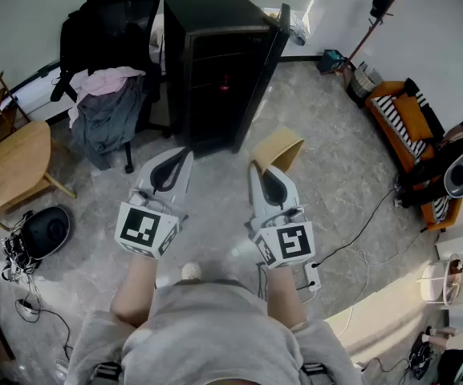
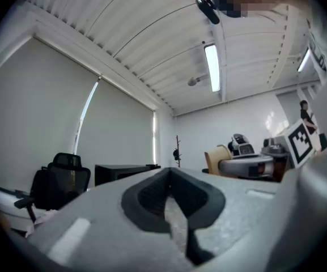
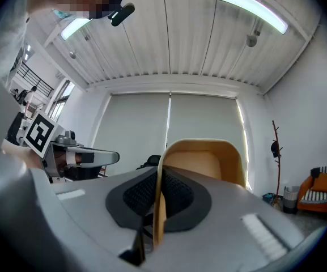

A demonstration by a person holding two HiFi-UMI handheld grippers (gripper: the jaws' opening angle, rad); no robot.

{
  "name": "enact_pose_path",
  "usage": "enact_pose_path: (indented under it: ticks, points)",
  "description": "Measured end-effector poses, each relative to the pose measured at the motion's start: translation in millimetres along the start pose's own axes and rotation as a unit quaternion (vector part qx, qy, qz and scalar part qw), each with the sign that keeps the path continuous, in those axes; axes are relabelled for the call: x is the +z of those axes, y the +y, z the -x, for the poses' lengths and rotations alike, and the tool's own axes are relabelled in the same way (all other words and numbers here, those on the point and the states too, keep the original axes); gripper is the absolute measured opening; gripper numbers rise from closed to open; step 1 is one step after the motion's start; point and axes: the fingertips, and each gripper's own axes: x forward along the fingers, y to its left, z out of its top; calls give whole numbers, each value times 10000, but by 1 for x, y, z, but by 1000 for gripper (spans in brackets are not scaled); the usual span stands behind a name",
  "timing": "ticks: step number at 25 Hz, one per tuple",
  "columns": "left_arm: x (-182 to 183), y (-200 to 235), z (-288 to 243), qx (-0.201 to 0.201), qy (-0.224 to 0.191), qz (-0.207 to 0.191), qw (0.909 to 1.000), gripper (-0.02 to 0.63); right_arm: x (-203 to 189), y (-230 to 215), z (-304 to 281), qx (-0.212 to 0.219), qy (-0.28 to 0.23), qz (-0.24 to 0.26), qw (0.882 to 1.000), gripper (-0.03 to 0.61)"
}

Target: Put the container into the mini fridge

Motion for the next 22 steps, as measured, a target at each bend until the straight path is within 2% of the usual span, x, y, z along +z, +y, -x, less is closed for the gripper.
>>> enact_pose_path:
  ticks: [22]
  points:
    - [-9, 22, -4, -172, -27, 2, 9998, 2, -14, 13, -19, -88, 19, -54, 9999, 5]
